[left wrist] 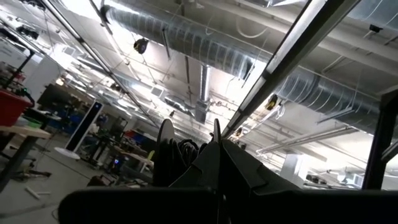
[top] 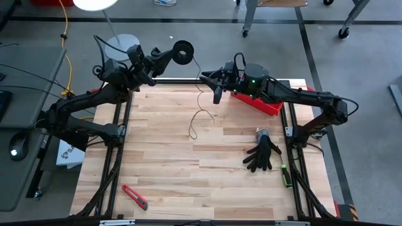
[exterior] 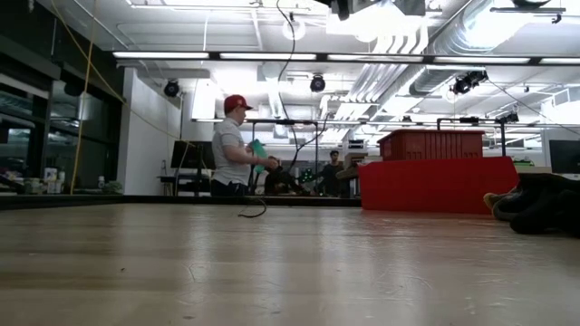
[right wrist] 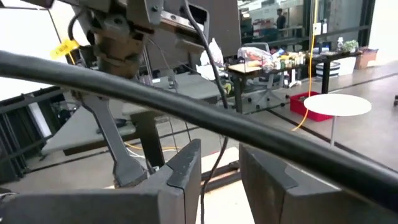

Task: Coil cords
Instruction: Coil the black wire on the spool

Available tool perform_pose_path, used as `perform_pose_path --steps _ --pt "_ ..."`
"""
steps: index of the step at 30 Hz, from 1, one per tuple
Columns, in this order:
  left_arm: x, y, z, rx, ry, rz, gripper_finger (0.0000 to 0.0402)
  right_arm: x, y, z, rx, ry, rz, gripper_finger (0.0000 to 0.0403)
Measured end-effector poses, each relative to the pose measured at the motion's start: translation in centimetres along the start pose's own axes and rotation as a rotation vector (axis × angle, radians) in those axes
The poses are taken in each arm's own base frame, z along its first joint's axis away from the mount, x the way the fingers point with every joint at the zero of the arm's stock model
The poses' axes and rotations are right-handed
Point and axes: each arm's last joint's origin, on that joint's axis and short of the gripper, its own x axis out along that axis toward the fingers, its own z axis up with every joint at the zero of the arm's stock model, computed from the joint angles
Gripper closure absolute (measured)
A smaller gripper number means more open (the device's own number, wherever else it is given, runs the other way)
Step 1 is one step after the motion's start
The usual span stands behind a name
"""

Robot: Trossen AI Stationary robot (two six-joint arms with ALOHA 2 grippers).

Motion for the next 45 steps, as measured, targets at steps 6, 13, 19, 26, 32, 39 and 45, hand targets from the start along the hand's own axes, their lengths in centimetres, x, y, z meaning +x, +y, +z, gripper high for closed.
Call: perform_pose_path --steps 6,13,19,26,32,39,45 --pt "0.0 0.0 0.0 0.0 -0.011 0.016 0.0401 0.0 -0.2 0.3 0.001 -0.032 -0.005 0.0306" --pt "0.0 0.1 0.0 0.0 -0.014 0.021 0.0401 0.0 -0.6 0.5 0.033 -0.049 -0.014 0.0306" --pt "0.2 0.3 -0.3 -0.005 -0.006 0.026 0.0401 1.2 -0.7 -0.9 0.098 -0.004 -0.007 0.0306" --pt "0.2 0.3 -0.2 -0.004 -0.011 0.023 0.0401 1.6 -0.7 -1.1 0.098 -0.012 -0.004 0.0306" --pt "0.2 0.3 -0.2 -0.003 -0.01 0.023 0.0402 1.6 -0.7 -1.1 0.093 -0.013 0.0 0.0327" --pt "0.1 0.5 -0.1 0.011 -0.014 0.03 0.0401 1.6 -0.8 -1.1 0.071 -0.012 -0.012 0.0394" --pt "0.1 1.0 0.2 -0.009 -0.025 0.048 0.0401 1.5 -0.7 -1.1 0.075 -0.006 0.012 0.0401"
